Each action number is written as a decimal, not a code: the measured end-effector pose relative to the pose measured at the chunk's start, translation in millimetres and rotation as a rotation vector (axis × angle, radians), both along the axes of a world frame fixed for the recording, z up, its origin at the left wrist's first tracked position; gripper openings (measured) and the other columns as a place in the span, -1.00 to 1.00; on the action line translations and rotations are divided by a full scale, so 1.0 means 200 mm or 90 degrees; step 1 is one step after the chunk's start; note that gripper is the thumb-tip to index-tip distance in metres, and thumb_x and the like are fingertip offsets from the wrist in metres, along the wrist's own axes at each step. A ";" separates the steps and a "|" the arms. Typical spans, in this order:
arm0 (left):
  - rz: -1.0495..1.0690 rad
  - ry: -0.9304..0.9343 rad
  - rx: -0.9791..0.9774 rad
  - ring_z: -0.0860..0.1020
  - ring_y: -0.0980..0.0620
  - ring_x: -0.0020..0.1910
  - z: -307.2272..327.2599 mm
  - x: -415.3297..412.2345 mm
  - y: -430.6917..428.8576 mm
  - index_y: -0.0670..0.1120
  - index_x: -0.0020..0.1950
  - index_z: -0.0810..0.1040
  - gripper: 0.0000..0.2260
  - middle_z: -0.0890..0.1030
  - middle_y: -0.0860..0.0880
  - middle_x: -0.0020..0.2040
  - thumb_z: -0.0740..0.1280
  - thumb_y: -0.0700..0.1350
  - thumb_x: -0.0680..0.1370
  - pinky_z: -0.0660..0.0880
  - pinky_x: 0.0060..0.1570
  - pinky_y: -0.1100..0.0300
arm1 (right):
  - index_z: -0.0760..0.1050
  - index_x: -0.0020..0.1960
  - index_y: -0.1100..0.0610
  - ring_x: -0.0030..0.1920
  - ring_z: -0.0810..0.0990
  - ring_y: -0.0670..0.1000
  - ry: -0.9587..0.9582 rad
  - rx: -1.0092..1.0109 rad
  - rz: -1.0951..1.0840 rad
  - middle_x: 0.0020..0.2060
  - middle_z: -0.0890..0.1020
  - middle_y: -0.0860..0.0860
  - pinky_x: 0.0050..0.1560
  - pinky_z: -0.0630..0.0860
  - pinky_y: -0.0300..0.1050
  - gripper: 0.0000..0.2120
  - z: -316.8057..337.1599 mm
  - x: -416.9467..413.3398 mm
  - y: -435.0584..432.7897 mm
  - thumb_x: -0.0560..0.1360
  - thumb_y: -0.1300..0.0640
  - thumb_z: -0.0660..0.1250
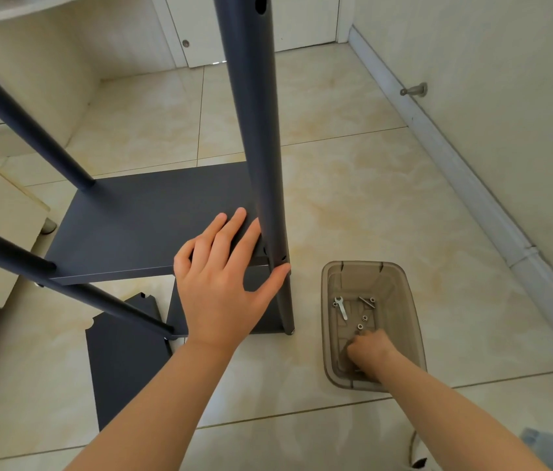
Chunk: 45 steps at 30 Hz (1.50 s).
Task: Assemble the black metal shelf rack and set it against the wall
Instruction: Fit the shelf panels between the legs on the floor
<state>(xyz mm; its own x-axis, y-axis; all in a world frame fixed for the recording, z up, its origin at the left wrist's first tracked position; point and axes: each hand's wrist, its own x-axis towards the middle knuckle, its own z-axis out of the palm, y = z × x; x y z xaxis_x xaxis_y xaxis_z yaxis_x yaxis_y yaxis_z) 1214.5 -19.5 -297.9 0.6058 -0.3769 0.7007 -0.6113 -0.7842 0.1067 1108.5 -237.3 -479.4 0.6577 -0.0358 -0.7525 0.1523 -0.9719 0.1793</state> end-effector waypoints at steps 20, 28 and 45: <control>0.016 0.107 0.011 0.44 -0.09 0.44 0.04 -0.05 -0.04 -0.03 0.38 0.56 -0.46 0.54 -0.04 0.41 0.28 0.29 0.55 0.27 0.39 -0.05 | 0.53 -0.10 0.25 -0.11 0.58 0.16 -0.170 0.184 -0.131 -0.05 0.62 0.21 -0.16 0.47 -0.08 -0.93 0.72 0.31 0.00 0.53 0.30 0.28; -0.029 0.283 0.004 0.29 -0.05 0.55 0.16 -0.09 -0.01 0.01 0.45 0.50 -0.49 0.44 0.00 0.50 0.37 0.19 0.56 -0.02 0.51 0.01 | 0.68 -0.07 0.05 -0.29 0.56 -0.23 -0.329 0.422 -0.221 -0.35 0.62 -0.21 -0.26 0.39 -0.41 -0.91 1.24 0.17 0.06 0.48 0.08 0.41; 0.053 0.880 -0.688 0.61 0.12 -0.07 0.22 -0.26 0.01 0.05 -0.07 0.57 -0.87 0.66 0.10 -0.12 0.40 0.08 0.58 0.44 -0.20 0.29 | 0.65 -0.03 0.16 -0.38 0.60 -0.20 -0.244 0.584 -0.600 -0.23 0.74 -0.05 -0.31 0.47 -0.26 -0.88 1.42 0.14 0.25 0.55 0.13 0.38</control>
